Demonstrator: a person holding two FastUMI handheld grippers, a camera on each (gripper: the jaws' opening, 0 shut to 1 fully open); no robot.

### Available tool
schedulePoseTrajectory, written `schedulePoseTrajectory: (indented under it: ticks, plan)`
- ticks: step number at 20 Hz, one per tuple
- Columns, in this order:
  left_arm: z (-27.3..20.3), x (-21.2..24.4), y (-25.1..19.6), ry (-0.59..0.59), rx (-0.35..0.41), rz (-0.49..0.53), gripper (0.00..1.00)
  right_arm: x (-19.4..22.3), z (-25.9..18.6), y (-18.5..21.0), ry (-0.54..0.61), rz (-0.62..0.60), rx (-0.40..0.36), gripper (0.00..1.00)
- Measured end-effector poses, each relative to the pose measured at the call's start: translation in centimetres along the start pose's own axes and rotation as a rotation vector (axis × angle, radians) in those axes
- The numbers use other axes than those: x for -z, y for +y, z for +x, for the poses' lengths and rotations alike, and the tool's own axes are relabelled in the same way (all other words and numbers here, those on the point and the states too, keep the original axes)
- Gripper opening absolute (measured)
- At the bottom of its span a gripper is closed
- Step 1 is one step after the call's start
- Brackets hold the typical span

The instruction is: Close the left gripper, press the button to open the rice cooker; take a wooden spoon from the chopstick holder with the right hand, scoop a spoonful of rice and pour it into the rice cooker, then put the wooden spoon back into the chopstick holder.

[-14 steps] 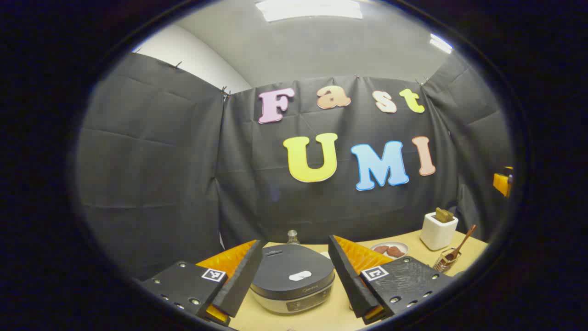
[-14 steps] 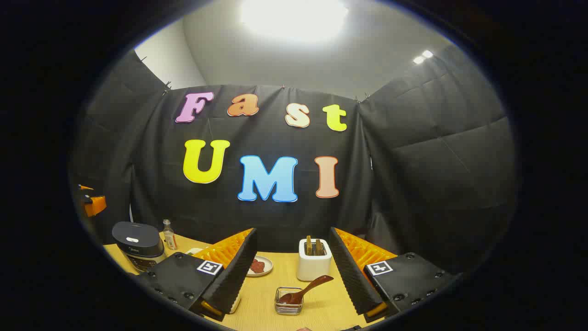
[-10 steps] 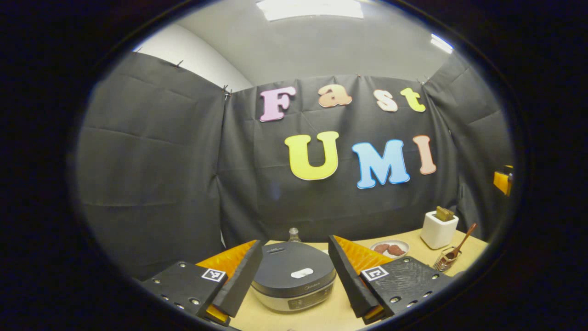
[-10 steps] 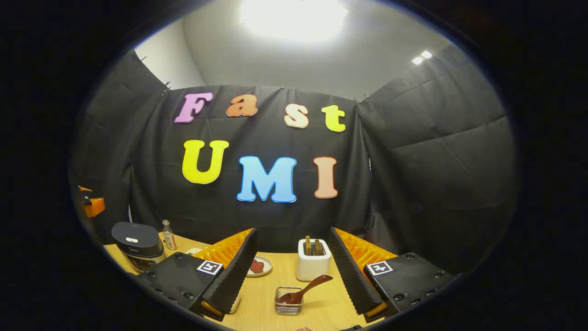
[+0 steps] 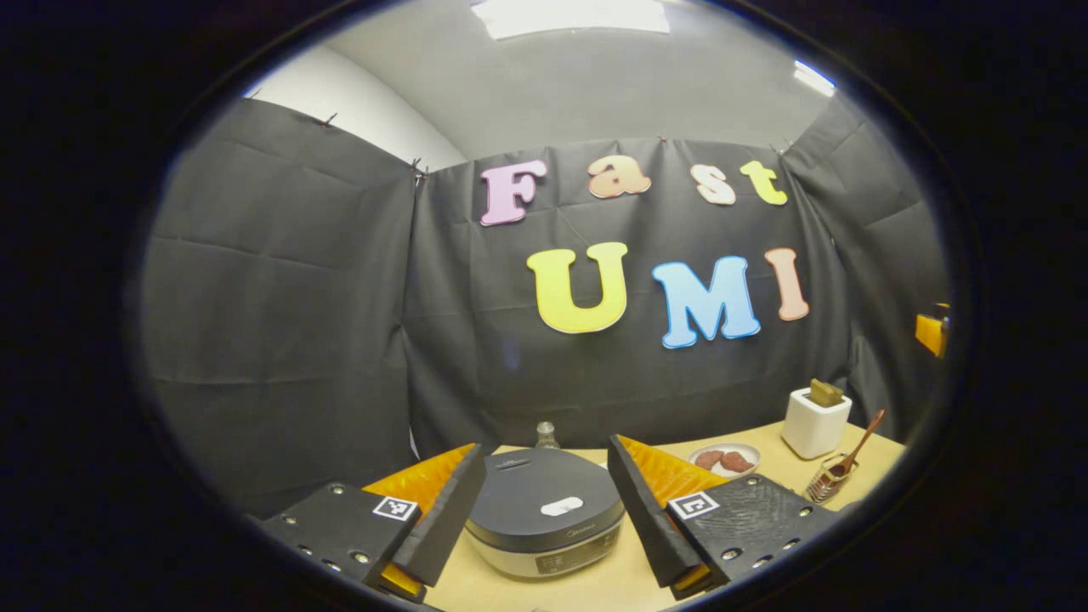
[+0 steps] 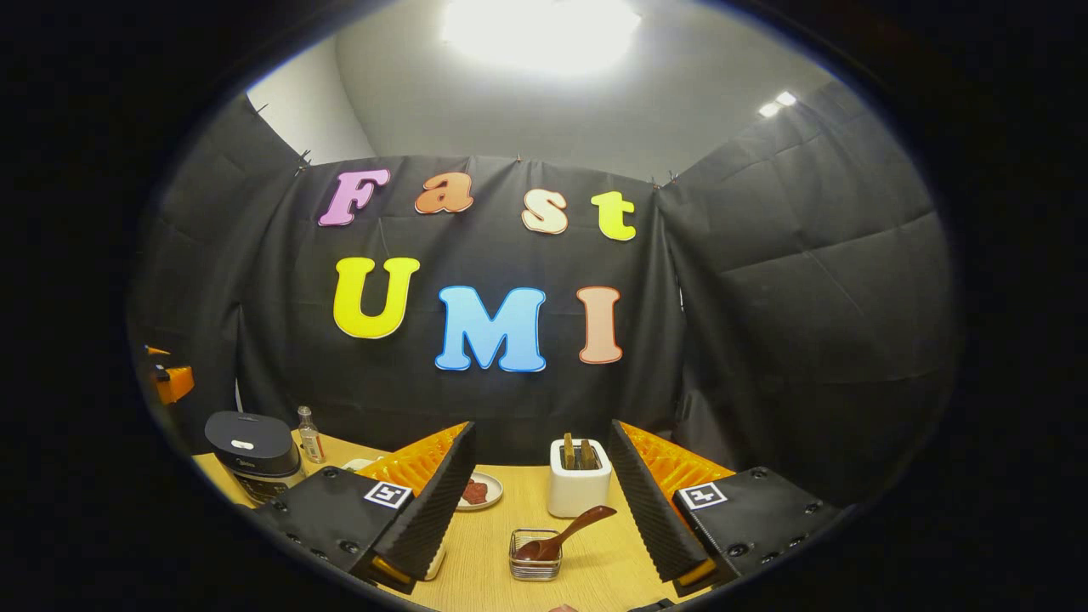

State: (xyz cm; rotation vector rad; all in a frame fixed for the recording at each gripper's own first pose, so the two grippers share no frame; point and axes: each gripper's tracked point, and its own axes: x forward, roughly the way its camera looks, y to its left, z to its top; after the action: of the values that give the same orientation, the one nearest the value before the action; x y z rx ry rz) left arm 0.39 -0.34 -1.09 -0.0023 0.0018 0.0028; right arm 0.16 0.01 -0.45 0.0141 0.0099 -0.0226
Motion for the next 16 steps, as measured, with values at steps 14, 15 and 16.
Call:
schedulePoseTrajectory:
  ticks: [14, 15, 16]
  plan:
    - [0.3, -0.72, -0.37, -0.021, 0.005, -0.019, 0.91, 0.13, 0.13, -1.09, 0.001, 0.025, 0.022, 0.98]
    - [0.52, -0.53, -0.49, -0.022, 0.005, -0.013, 0.91, 0.19, 0.05, -1.11, 0.0, 0.025, 0.021, 0.98]
    - [0.54, -0.65, -0.34, -0.021, 0.004, -0.007, 0.9, 0.14, -0.05, -1.15, 0.0, 0.023, 0.021, 0.98]
